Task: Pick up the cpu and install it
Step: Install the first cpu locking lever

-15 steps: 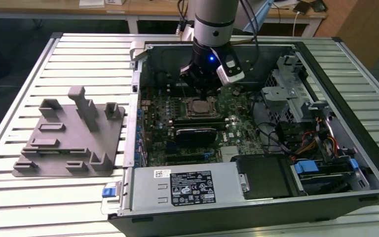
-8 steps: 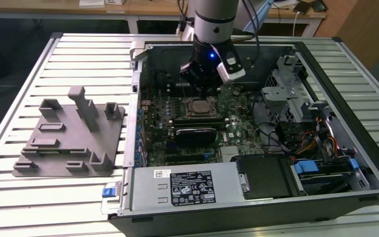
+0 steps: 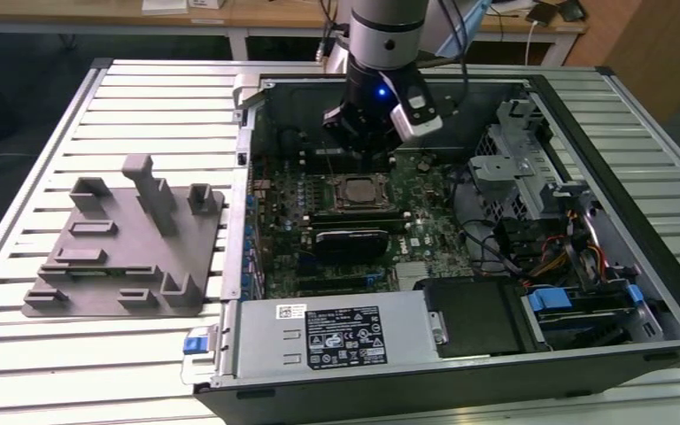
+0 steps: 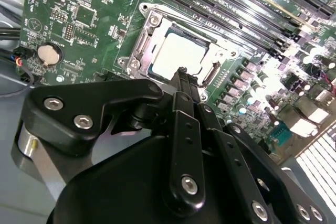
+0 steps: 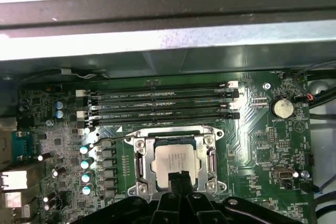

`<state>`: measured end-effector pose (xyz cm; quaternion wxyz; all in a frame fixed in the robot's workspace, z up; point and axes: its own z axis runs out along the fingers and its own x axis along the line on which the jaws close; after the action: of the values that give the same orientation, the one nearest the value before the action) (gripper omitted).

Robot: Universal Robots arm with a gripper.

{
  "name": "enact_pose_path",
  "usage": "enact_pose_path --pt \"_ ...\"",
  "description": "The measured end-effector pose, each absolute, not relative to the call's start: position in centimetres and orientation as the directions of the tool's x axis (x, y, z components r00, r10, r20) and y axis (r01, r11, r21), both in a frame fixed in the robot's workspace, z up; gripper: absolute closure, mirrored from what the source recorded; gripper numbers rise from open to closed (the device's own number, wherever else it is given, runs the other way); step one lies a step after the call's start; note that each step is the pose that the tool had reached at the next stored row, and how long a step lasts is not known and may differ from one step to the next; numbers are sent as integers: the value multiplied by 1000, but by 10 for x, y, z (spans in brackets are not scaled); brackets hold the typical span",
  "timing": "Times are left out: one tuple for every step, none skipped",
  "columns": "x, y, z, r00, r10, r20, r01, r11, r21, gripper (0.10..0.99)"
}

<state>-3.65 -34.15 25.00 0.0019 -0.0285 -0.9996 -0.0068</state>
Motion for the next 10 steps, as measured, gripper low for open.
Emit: enact_pose_path --pt "-37 -342 252 -998 57 4 57 998 13 980" --pt "-37 -342 253 -998 57 4 57 998 14 980" --pt "-37 -342 255 -998 57 4 57 998 14 980" --pt "-37 -342 257 -998 57 4 57 998 13 980" --pt "-37 -342 258 -998 57 4 57 998 13 980" --pt "-37 -342 259 -998 57 4 57 998 13 980" --pt "-37 -342 260 -998 57 4 57 998 13 980" --pt "-37 -342 260 -998 57 4 57 998 14 980" --pt "-37 -342 260 -998 57 4 57 998 14 980" --pt "-37 -342 260 -998 57 4 57 998 14 980"
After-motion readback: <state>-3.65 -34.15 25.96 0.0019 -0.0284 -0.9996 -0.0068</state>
